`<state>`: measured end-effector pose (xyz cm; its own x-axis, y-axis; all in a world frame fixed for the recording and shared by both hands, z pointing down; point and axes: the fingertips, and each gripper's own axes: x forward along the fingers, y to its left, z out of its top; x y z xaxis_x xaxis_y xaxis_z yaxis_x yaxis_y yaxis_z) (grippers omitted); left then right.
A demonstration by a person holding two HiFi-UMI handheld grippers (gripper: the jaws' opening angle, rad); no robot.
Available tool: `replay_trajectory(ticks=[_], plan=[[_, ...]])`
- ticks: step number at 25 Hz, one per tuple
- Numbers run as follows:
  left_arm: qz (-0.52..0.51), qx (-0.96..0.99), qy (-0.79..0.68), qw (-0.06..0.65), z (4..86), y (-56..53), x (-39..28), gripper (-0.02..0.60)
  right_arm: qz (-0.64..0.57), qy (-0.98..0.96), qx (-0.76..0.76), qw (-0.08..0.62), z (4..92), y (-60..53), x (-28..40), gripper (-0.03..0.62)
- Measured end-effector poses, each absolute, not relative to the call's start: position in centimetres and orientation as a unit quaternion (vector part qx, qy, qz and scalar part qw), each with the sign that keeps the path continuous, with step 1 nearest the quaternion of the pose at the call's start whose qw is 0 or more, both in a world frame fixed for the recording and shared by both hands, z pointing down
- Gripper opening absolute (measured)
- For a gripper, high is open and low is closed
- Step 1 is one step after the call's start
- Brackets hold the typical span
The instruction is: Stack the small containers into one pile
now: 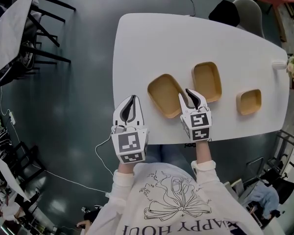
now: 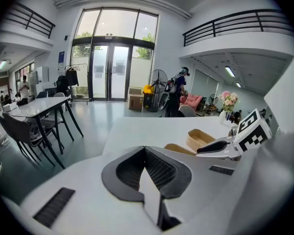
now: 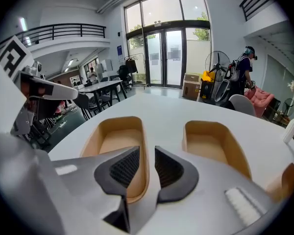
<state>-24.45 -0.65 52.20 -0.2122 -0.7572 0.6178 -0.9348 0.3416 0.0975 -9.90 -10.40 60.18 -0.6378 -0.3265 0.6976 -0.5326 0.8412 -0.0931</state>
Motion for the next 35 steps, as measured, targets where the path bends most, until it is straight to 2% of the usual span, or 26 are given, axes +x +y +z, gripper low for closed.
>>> replay_trajectory(ticks=[3,8,14,26,35], plan=[[0.152,0.554,-0.762,0.299,52.8,-0.7,-24.7,0.006,0.149,-0.886,0.238,0.370,61.4,-10.1,-9.8,0.106],[0.154,0.555,-0.760,0.301,53.6,-0.7,-24.5,0.006,0.158,-0.876,0.237,0.389,62.9,-9.7,-9.3,0.060],[0.153,0.556,-0.759,0.301,53.3,-0.7,-25.2,0.006,0.176,-0.877,0.236,0.381,62.7,-9.6,-9.5,0.037],[0.135,0.583,-0.753,0.273,49.9,-2.9,-25.2,0.006,0.221,-0.886,0.271,0.304,57.2,-11.2,-9.3,0.025],[0.119,0.617,-0.742,0.233,45.8,-5.7,-22.7,0.006,0.210,-0.881,0.327,0.270,52.9,-13.9,-5.2,0.025]])
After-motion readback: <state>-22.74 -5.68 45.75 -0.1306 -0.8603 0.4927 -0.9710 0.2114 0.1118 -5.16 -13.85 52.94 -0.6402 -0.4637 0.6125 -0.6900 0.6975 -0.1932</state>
